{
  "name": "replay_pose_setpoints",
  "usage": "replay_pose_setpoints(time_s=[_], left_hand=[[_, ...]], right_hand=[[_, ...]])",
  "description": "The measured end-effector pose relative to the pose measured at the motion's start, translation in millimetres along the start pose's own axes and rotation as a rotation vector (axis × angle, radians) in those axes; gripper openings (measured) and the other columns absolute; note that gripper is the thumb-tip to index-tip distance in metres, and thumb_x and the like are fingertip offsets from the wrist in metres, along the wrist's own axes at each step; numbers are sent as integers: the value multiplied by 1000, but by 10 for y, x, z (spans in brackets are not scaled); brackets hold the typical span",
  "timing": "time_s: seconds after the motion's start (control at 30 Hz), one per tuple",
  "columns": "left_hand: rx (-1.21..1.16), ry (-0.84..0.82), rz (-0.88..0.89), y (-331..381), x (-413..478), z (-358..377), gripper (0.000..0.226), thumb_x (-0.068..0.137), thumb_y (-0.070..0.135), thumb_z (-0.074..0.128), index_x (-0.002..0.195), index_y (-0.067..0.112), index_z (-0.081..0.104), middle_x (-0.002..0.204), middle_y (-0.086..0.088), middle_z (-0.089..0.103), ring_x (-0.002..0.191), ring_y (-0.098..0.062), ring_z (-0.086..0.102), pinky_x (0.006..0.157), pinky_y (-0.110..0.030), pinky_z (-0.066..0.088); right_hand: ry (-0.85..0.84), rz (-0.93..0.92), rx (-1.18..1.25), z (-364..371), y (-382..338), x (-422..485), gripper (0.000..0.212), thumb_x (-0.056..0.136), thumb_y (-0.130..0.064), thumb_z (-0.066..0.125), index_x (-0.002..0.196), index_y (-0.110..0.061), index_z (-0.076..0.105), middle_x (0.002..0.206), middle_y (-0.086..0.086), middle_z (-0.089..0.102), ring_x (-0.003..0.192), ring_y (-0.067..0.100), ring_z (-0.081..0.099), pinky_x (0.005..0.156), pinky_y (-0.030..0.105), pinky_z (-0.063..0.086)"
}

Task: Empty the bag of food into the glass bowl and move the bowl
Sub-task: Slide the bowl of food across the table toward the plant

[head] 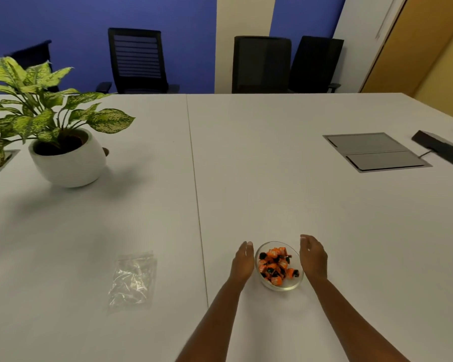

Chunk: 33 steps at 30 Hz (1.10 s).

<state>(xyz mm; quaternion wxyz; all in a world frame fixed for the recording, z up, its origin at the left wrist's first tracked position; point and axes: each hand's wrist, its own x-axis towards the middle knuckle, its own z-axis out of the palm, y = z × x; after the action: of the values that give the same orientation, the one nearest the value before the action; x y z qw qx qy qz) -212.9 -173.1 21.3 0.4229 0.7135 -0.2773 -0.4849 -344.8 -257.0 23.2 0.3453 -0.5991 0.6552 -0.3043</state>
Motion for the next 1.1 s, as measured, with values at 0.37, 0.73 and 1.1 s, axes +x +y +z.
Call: replay_pose_setpoints(time_s=[0.37, 0.73, 1.1], left_hand=[[-29, -66, -12, -202, 9, 249, 45, 101, 26, 19, 142, 11, 31, 147, -12, 40, 136, -26, 37, 116, -43, 29], [-87, -36, 54, -187, 43, 216, 45, 101, 29, 18, 143, 16, 31, 147, -10, 40, 136, -25, 37, 116, -43, 30], [-400, 143, 225, 21, 76, -91, 44, 100, 31, 17, 144, 26, 25, 152, -4, 31, 137, -21, 34, 116, -43, 30]], right_hand=[[-154, 359, 464, 75, 435, -232, 39, 96, -29, 39, 118, -4, 60, 127, 16, 60, 122, 30, 51, 109, 47, 36], [-105, 279, 639, 323, 349, -326, 43, 99, -29, 29, 128, -6, 51, 133, 17, 54, 122, 26, 48, 106, 39, 34], [-211, 228, 706, 514, -369, -79, 38, 99, -26, 32, 120, -5, 56, 128, 18, 58, 115, 30, 55, 102, 42, 40]])
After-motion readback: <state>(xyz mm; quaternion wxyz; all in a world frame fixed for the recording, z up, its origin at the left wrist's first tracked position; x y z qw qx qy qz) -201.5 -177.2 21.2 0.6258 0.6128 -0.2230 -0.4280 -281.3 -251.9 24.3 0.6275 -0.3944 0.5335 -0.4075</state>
